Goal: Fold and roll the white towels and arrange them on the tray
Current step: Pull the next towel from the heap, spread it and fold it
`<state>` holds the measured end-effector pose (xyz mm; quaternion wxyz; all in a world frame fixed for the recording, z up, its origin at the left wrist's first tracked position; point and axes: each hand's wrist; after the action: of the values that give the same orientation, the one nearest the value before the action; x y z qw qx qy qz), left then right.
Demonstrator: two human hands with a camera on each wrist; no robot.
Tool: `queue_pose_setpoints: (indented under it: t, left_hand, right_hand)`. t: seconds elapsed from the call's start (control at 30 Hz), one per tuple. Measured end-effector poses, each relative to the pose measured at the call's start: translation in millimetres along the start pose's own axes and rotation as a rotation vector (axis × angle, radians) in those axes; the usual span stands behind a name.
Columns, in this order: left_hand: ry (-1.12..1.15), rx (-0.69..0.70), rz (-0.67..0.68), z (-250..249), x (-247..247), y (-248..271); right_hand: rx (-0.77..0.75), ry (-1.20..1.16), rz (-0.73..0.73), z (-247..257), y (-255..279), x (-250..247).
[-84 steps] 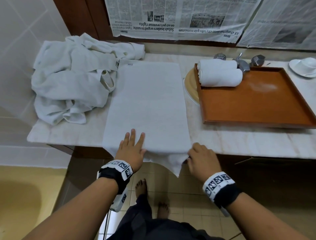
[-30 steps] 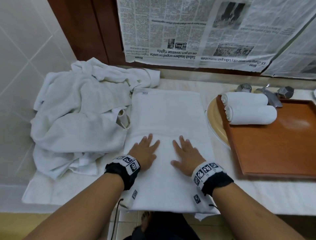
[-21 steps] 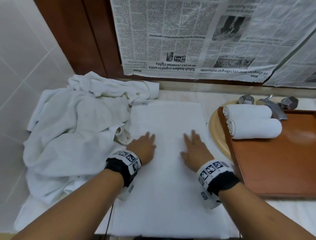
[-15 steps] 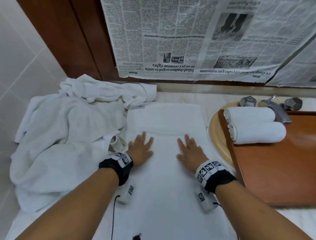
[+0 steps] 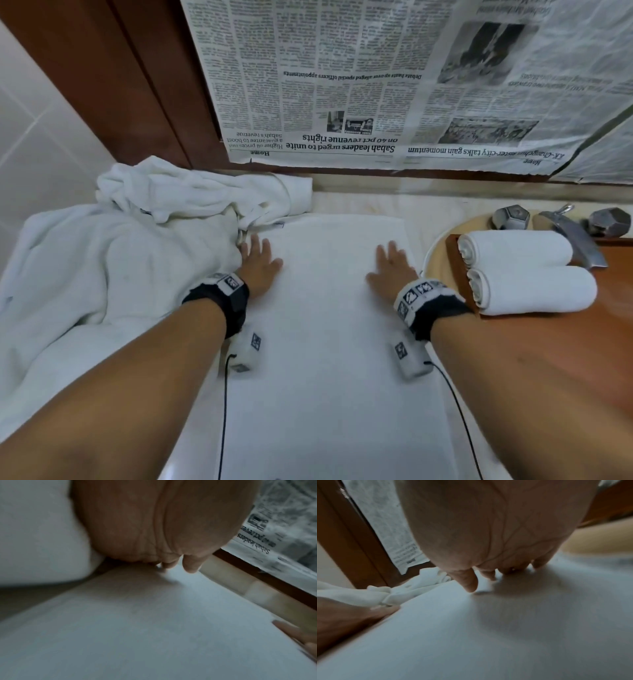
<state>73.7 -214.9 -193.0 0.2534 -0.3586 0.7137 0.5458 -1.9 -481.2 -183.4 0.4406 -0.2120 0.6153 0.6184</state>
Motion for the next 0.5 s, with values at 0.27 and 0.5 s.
queue_pose_setpoints:
  t: [0.27,0.5]
  left_hand:
    - [-0.082,0.246,0.082,-49.2,4.7,-9.0]
    - [-0.003,0.005,-0.093,-15.5,-29.8,-25.9]
  right_hand:
    - [-0.196,0.019,0.094,50.9,-23.5,-12.8]
    - [0.062,-0.028,-0.050,1.1,-33.2,-29.3]
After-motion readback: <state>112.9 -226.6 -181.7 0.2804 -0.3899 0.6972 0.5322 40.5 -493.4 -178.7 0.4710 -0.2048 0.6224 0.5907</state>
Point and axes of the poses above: each hand's wrist, its own y-axis away from the middle knuckle, its own x-axis out of the palm, z = x × y, and after that the axes turned 3 degrees about -x, right-handed
